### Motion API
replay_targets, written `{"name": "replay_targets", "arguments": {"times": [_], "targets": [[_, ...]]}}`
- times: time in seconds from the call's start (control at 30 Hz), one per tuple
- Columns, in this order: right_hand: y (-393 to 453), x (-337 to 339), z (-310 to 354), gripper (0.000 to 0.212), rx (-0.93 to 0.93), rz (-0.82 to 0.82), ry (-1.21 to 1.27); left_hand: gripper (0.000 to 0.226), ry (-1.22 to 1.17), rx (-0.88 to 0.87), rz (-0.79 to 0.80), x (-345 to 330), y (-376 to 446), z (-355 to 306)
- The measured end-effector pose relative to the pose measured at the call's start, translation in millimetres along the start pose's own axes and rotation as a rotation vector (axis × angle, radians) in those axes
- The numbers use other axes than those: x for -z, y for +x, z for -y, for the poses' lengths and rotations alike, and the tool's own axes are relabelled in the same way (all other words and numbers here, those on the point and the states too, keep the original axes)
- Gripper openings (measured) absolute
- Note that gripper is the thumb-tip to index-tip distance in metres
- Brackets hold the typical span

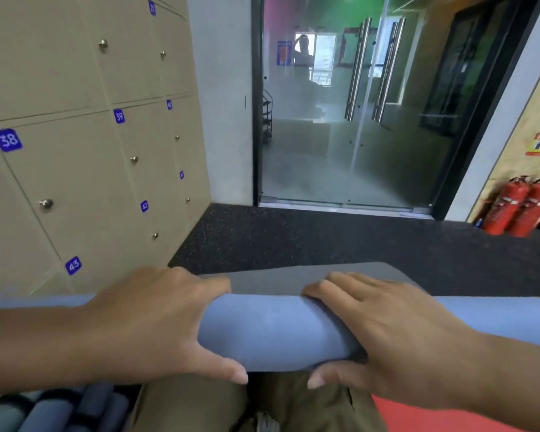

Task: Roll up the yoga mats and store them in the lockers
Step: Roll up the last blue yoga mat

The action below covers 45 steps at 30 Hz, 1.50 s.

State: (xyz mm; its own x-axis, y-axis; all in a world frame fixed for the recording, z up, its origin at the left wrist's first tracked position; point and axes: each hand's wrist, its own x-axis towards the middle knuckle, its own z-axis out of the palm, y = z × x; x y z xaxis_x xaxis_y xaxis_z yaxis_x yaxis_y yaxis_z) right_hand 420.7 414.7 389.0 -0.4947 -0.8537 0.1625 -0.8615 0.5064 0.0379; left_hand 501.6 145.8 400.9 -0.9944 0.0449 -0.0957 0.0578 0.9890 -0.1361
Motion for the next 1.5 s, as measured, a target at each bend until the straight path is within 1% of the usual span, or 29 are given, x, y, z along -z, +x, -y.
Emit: {"name": "replay_targets", "arguments": {"times": [0.13, 0.27, 0.37, 0.47, 0.57, 0.67, 0.73, 0.8, 0.9, 0.97, 1.1, 1.2, 1.27, 1.4, 1.5], "targets": [[-5, -27, 11, 0.071, 0.031, 0.183, 0.066, 0.087, -0.104, 0.012, 0.104, -37, -10, -7], [-10, -60, 17, 0.069, 0.084, 0.271, 0.111, 0.076, -0.249, -0.003, 0.2, -76, -20, -17], [-17, -90, 20, 0.066, 0.11, 0.314, 0.172, 0.071, -0.29, -0.02, 0.248, -100, -25, -26], [-23, -111, 22, 0.06, 0.109, 0.364, 0.238, 0.067, -0.275, -0.062, 0.263, -111, -24, -31], [-18, -116, 18, 0.058, 0.106, 0.4, 0.279, 0.066, -0.162, -0.119, 0.282, -117, -21, -31], [-2, -112, 7, 0.05, 0.075, 0.511, 0.326, 0.066, -0.196, -0.139, 0.208, -118, -16, -29], [8, -107, 1, 0.055, 0.051, 0.591, 0.406, 0.062, -0.235, -0.179, 0.164, -116, -15, -26], [14, -104, -3, 0.061, 0.032, 0.608, 0.482, 0.059, -0.265, -0.22, 0.155, -117, -11, -22], [19, -107, -6, 0.058, 0.063, 0.624, 0.451, 0.062, -0.327, -0.262, 0.177, -123, -2, -15], [20, -109, -6, 0.06, 0.056, 0.617, 0.445, 0.061, -0.326, -0.275, 0.195, -126, 2, -13], [17, -113, -6, 0.06, 0.076, 0.543, 0.448, 0.053, -0.353, -0.288, 0.229, -126, 7, -12], [14, -115, -3, 0.066, 0.138, 0.442, 0.41, 0.049, -0.373, -0.287, 0.252, -127, 10, -11], [15, -115, -2, 0.069, 0.16, 0.422, 0.377, 0.048, -0.39, -0.288, 0.27, -127, 14, -9], [23, -113, -6, 0.06, 0.121, 0.47, 0.447, 0.047, -0.362, -0.299, 0.283, -122, 22, -5], [32, -113, -11, 0.056, 0.082, 0.542, 0.494, 0.053, -0.346, -0.278, 0.175, -119, 24, -5]]}}
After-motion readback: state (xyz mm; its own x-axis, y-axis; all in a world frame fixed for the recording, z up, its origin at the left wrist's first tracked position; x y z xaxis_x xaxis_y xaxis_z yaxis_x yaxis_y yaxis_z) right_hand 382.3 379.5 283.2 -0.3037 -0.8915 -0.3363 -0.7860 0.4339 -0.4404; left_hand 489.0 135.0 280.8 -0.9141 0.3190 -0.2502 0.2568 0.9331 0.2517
